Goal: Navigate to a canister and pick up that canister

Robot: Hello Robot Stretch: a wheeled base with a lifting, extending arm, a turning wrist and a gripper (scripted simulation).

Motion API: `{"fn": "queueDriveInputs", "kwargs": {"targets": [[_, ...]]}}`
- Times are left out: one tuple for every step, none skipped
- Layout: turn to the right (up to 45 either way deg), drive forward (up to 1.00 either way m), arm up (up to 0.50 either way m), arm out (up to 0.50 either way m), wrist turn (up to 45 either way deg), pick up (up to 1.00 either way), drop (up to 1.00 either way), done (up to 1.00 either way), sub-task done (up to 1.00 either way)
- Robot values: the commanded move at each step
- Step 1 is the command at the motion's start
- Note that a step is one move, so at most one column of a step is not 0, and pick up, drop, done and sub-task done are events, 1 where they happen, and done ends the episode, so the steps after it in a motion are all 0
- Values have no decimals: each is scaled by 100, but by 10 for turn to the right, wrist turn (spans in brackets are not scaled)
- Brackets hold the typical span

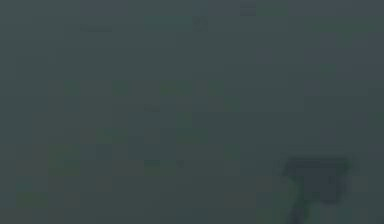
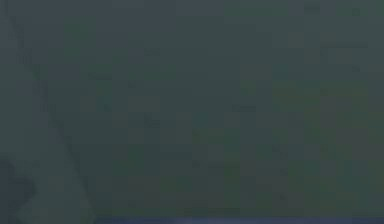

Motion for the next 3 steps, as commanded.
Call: {"fn": "queueDriveInputs", "kwargs": {"targets": [[450, 0, 0, 0, 0, 0, 0, 0, 0], [450, 0, 0, 0, 0, 0, 0, 0, 0], [450, 0, 0, 0, 0, 0, 0, 0, 0]]}}
